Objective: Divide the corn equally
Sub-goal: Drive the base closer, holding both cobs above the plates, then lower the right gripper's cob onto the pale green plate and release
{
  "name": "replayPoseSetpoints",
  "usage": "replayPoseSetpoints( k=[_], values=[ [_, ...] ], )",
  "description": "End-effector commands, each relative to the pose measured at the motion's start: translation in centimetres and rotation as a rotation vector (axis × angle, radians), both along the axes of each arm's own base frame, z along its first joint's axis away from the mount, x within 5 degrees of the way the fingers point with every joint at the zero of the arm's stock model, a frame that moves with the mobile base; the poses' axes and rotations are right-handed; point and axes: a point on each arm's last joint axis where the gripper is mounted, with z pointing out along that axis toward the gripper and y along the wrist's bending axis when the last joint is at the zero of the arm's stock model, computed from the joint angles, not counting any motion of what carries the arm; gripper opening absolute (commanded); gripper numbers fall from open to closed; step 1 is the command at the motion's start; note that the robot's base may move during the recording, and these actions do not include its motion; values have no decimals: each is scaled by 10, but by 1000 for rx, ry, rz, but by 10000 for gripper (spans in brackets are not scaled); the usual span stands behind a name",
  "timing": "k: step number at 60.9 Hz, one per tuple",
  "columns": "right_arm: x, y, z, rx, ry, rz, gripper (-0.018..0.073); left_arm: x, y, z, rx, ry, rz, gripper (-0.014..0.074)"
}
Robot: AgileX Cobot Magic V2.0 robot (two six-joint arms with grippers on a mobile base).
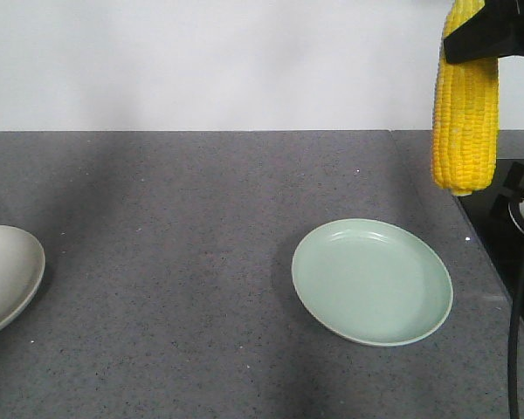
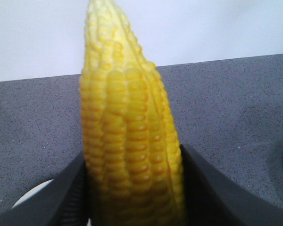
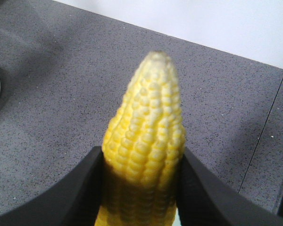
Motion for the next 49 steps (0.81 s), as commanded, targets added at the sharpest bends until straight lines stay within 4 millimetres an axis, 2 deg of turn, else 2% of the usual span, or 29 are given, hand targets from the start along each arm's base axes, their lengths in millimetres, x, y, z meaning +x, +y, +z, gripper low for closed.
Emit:
replayPoseSetpoints(
  k=[1,25,41,49],
  values=[
    [-15,2,18,18,-63,13,186,-4,0,14,-28,-97,5,55],
    [-15,3,17,34,-51,27,186,-4,0,14,-28,-97,5,55],
    [11,2,-4,52,39,4,186,-4,0,14,-28,-97,5,55],
    [29,13,-24,15,114,6,186,-4,0,14,-29,-97,4,55]
  ],
)
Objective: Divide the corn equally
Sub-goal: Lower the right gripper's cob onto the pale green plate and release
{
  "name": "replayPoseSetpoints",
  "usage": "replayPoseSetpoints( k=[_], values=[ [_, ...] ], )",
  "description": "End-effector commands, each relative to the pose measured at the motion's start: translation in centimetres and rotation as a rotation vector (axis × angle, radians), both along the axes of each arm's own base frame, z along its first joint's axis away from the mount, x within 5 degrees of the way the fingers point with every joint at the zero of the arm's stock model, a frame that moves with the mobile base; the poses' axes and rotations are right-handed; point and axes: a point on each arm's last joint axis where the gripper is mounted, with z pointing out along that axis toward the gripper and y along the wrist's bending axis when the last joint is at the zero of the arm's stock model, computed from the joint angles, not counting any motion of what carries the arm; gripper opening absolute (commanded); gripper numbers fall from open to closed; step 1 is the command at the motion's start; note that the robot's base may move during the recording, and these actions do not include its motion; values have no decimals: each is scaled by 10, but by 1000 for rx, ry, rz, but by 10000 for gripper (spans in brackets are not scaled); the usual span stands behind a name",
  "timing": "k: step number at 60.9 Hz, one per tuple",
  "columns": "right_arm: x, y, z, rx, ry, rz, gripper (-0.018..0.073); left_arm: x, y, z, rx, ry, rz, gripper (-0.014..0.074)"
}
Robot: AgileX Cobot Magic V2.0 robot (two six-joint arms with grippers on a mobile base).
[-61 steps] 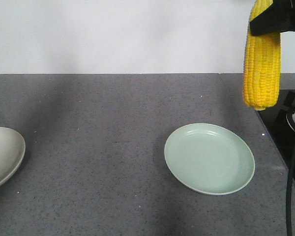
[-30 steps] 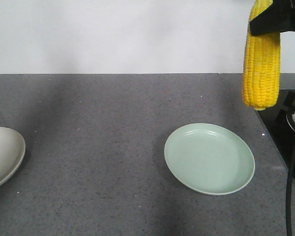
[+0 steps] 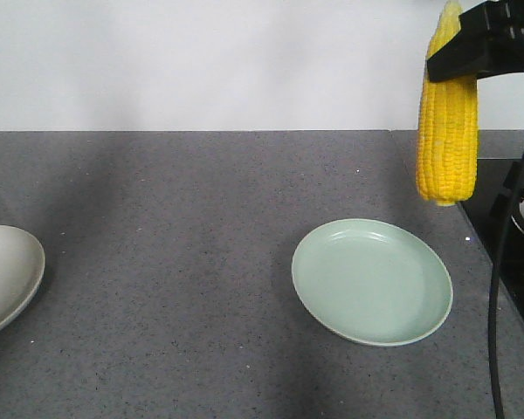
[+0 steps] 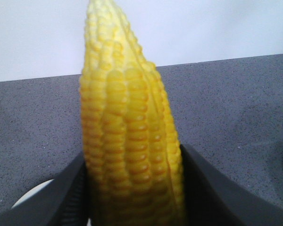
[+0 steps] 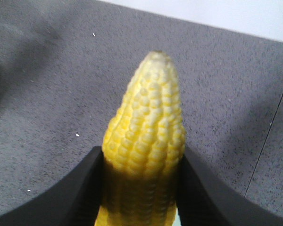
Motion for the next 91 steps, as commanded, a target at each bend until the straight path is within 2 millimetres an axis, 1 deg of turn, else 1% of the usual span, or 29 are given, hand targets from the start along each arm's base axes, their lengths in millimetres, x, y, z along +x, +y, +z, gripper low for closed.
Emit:
replayPoseSetpoints(
  k=[1,6,12,18,23,29,33,36,50,63,70,75,82,91],
  values=[
    [-2,12,3,-3,10,23,186,-4,0,14,-29,-97,4,55],
    [7,23,-11,-63,53,31,186,-4,0,14,-29,-97,4,55],
    [14,37,-23,-120,94,36,186,-4,0,14,-30,-97,4,55],
    [16,48,-42,-168,147,60,186,-4,0,14,-30,-97,4,55],
    [16,53,-64,-181,218,87,186,-4,0,14,-30,-97,4,55],
    [17,55,-89,-183,291,106,186,-4,0,14,-30,-97,4,55],
    [17,55,-100,-185,316,115,186,-4,0,14,-30,-97,4,55],
    [18,56,-105,-181,322,111,186,-4,0,14,-30,-97,4,55],
    [21,57,-116,-172,354,114,186,-4,0,14,-30,-97,4,55],
    [30,59,-133,-172,412,110,190,-4,0,14,-30,-97,4,55],
    [33,59,-136,-168,405,94,209,-4,0,14,-30,-97,4,55],
    [34,59,-135,-166,394,89,243,-4,0,14,-30,-97,4,55],
    [35,59,-135,-170,391,87,323,-4,0,14,-30,-97,4,55],
    [35,58,-135,-171,390,85,466,-4,0,14,-30,-98,4,55]
  ],
)
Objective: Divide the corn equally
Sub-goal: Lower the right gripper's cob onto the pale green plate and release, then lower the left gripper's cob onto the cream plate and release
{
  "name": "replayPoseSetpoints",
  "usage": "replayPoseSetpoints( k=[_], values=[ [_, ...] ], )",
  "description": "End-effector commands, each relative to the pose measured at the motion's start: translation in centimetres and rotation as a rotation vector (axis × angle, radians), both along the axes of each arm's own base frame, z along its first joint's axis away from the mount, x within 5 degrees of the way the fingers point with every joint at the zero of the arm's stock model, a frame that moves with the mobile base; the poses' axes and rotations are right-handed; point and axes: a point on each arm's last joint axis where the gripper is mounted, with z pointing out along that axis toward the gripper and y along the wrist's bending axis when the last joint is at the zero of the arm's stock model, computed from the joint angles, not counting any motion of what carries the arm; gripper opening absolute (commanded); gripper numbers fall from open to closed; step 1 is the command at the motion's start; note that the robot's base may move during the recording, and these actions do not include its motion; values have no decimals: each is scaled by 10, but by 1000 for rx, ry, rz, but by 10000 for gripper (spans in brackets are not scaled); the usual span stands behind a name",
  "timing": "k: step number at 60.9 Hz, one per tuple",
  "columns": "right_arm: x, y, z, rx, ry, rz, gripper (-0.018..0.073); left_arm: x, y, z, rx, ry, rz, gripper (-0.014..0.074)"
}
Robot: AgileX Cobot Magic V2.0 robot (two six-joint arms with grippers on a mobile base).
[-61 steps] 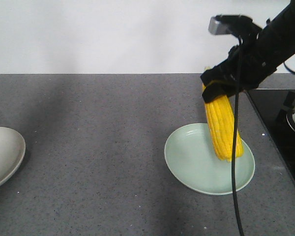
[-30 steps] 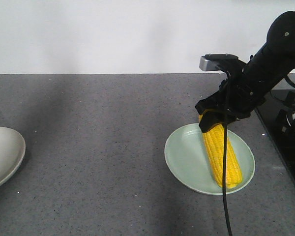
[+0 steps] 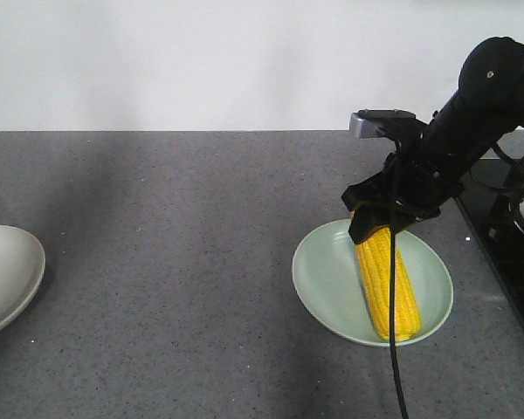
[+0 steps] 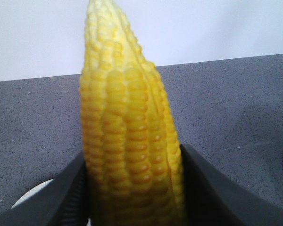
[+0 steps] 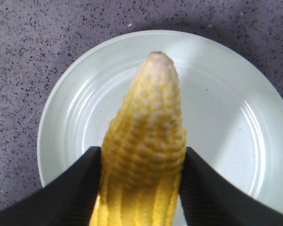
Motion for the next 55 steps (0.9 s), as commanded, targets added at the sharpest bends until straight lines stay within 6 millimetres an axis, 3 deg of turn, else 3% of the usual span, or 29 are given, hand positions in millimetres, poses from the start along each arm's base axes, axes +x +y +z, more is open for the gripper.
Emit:
replayPoseSetpoints(
  k=[1,13,26,38,55],
  values=[
    [-3,0,26,34,-89,-11,481,-4,0,14,-29,-98,4,55],
    [-3,-1,26,24,-95,-9,609,-4,0,14,-29,-97,4,55],
    [-8,-2,39,33,-142,-13,603,-4,0,14,-29,-96,4,55],
    [-32,-5,79,67,-255,-1,589,-4,0,14,-28,-89,4,55],
    [-92,-16,147,106,-467,3,588,-5,2,12,-4,-71,13,55]
  ],
)
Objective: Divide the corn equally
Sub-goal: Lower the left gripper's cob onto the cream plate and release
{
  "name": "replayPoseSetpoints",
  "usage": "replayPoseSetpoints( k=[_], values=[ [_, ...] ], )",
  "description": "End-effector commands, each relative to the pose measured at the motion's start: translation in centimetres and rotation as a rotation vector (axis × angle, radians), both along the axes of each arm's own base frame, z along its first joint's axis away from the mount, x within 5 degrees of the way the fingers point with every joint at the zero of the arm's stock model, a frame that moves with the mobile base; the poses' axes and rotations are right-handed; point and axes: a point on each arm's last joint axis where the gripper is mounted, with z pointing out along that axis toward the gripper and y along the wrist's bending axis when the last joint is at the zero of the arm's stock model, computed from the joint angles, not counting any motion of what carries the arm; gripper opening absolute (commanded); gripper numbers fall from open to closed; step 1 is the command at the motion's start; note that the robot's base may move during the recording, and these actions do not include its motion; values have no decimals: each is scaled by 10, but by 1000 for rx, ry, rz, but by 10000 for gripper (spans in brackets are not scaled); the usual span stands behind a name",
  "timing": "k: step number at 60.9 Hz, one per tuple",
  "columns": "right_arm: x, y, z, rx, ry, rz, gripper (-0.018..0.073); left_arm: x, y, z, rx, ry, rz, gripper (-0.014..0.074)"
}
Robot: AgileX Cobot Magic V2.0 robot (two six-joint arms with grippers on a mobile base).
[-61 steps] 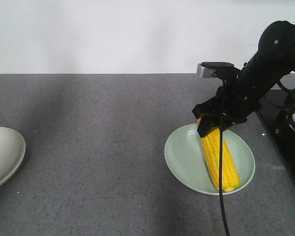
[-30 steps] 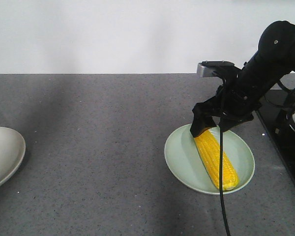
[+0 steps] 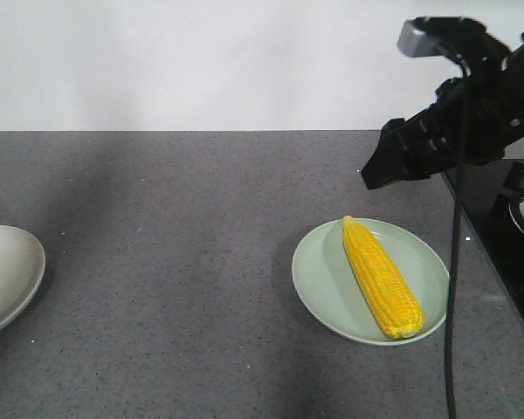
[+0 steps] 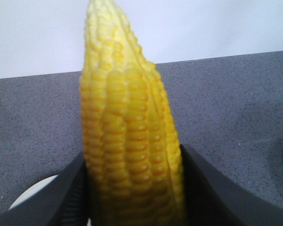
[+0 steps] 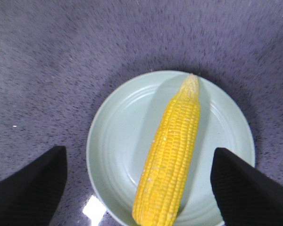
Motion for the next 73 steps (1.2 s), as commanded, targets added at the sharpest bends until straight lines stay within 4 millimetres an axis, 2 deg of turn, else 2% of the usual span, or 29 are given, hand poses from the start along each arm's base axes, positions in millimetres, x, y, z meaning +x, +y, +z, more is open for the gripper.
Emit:
replayPoseSetpoints(
  k=[1,7,13,23,46,62,73],
  values=[
    [-30,-5,43,47,-160,5,588,-4,2,13,-2,-82,15,55],
    [-53,-9,63,59,-245,6,588,-5,4,11,21,-64,24,55],
    [-65,-11,74,71,-304,-1,588,-6,6,9,43,-37,33,55],
    [-70,-12,77,73,-313,0,588,1,11,-5,127,81,67,55],
    [-70,-12,76,69,-302,2,588,64,18,-67,325,437,134,55],
    [-70,-12,76,69,-302,2,588,100,22,-104,413,557,200,57],
    [-70,-12,76,69,-302,2,588,118,28,-128,412,636,240,59]
  ],
)
